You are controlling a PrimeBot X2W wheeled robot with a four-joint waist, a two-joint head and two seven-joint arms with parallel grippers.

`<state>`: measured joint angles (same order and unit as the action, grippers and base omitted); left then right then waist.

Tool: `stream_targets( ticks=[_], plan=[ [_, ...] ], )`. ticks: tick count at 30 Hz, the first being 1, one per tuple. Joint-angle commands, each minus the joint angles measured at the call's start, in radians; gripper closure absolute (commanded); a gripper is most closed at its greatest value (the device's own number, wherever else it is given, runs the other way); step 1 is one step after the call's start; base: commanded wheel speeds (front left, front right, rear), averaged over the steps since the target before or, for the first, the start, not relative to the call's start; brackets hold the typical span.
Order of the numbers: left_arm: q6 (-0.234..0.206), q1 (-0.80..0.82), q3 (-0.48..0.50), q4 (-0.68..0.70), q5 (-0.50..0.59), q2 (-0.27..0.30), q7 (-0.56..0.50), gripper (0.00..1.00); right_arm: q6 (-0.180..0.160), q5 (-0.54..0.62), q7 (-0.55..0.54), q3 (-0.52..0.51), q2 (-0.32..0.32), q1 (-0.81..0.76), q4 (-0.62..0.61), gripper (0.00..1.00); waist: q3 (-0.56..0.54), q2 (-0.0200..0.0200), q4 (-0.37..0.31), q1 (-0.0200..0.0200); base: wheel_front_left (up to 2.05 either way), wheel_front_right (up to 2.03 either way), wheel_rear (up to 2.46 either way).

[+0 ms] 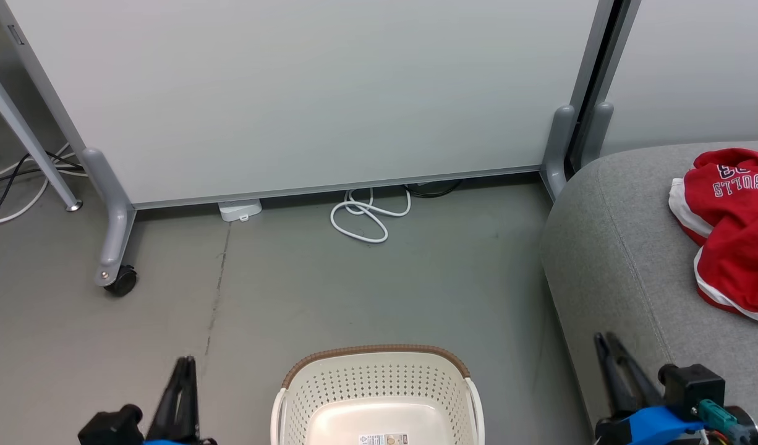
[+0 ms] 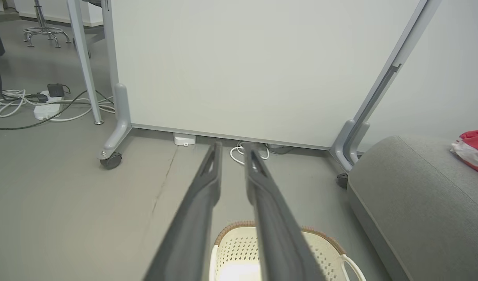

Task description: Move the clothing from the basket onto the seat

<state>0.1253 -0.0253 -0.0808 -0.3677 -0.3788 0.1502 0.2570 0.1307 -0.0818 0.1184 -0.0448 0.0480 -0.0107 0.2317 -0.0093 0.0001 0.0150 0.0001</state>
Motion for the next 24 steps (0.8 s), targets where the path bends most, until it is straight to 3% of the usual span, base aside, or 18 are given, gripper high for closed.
stream_targets(
  ticks=[1,10,24],
  plan=[
    [0.000,-0.008,0.000,-0.012,-0.001,-0.007,-0.001,1.00,0.000,-0.001,-0.002,0.000,-0.001,-0.002,0.014,1.00,0.000,-0.0001,0.000,0.0001,0.00,0.00,0.00],
    [0.000,-0.053,-0.001,-0.085,-0.004,-0.038,-0.002,1.00,0.000,-0.004,-0.005,0.002,-0.004,-0.025,0.096,1.00,0.000,-0.0001,0.000,0.0003,0.00,0.00,0.00],
    [0.001,-0.016,0.036,-0.045,-0.233,-0.049,-0.071,1.00,0.000,-0.289,-0.047,-0.012,-0.003,0.004,0.079,1.00,0.001,-0.0001,-0.002,0.0003,0.00,0.00,0.00]
  ],
)
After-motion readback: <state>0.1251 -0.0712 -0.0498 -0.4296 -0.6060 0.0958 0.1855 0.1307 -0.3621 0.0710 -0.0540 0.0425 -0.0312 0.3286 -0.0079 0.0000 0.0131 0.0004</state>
